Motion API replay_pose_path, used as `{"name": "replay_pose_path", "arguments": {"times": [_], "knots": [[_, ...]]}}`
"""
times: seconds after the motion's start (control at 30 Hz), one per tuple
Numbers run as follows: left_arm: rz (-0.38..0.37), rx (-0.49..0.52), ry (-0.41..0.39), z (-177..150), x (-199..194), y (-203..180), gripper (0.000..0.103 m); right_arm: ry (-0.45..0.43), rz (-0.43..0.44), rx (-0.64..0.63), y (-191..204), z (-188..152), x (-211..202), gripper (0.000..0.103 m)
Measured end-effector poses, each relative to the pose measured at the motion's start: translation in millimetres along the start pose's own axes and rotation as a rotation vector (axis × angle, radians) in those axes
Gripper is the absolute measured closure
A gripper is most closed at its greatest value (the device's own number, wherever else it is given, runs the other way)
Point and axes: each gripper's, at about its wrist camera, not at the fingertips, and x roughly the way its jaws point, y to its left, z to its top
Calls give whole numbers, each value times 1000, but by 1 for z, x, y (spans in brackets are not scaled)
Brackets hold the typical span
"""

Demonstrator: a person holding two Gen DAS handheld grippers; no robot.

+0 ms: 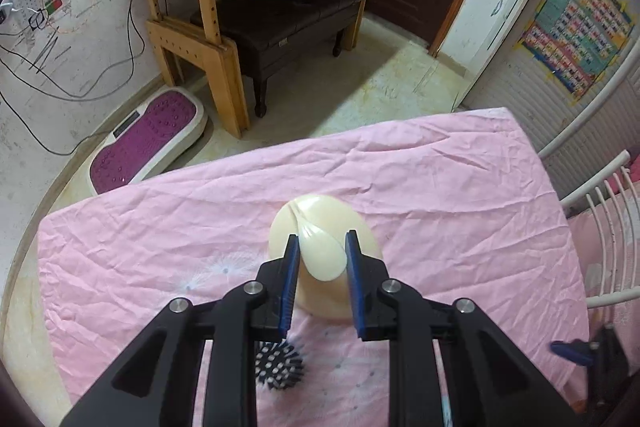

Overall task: Collect trash
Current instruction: 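Grasp the cream oval lid with left tool while right grasps the blue paper slip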

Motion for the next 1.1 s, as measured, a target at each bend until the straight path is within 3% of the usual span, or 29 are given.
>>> {"name": "replay_pose_path", "arguments": {"times": [0.37, 0.5, 0.7, 0.73, 0.77, 0.83, 1.1], "knots": [[4, 6, -207, -59, -86, 40, 84, 87, -9, -40, 50, -1, 45, 6], [-7, 0, -224, -79, -96, 59, 84, 105, -29, -20, 55, 0, 54, 6], [-41, 7, -170, -77, -79, 67, 84, 115, -51, 8, 57, 3, 55, 8], [-48, 10, -164, -77, -76, 68, 84, 113, -53, 7, 57, 2, 55, 13], [-54, 14, -159, -77, -74, 68, 84, 107, -58, 11, 57, 3, 53, 26], [-67, 18, -152, -77, -72, 66, 84, 97, -68, 18, 56, 5, 50, 43], [-94, 17, -119, -73, -68, 66, 84, 102, -46, 32, 51, 6, 48, 54]]}}
